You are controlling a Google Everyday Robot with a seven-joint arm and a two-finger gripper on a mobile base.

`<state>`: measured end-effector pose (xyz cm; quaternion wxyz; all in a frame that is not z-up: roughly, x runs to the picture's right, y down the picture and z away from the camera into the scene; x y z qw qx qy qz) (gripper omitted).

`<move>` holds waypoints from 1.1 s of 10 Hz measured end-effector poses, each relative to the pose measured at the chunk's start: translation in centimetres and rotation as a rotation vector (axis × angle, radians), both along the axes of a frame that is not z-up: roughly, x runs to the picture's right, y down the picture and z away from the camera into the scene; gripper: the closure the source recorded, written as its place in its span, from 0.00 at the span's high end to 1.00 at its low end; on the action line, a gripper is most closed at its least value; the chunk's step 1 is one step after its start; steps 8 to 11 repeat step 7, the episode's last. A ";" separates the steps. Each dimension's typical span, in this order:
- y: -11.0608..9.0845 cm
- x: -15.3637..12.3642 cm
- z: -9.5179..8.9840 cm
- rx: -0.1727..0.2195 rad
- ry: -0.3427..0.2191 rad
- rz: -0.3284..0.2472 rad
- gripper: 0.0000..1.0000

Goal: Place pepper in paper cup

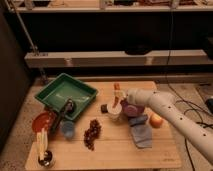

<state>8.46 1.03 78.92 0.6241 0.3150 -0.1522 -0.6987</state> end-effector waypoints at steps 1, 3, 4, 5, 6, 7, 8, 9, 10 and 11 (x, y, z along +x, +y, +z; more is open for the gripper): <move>0.0 0.0 0.0 0.000 0.000 0.000 0.64; 0.0 0.0 0.0 0.000 0.000 0.000 0.64; 0.0 0.0 0.0 0.000 0.000 0.000 0.64; 0.0 0.1 0.0 0.000 0.001 0.001 0.64; 0.0 0.0 0.0 0.000 0.000 0.001 0.64; 0.0 0.1 0.0 0.000 0.001 0.001 0.64; 0.0 0.1 0.0 0.000 0.001 0.001 0.64; 0.0 0.1 0.0 0.000 0.001 0.001 0.64; 0.0 0.1 0.0 0.000 0.001 0.001 0.64; 0.0 0.1 0.0 0.000 0.001 0.001 0.64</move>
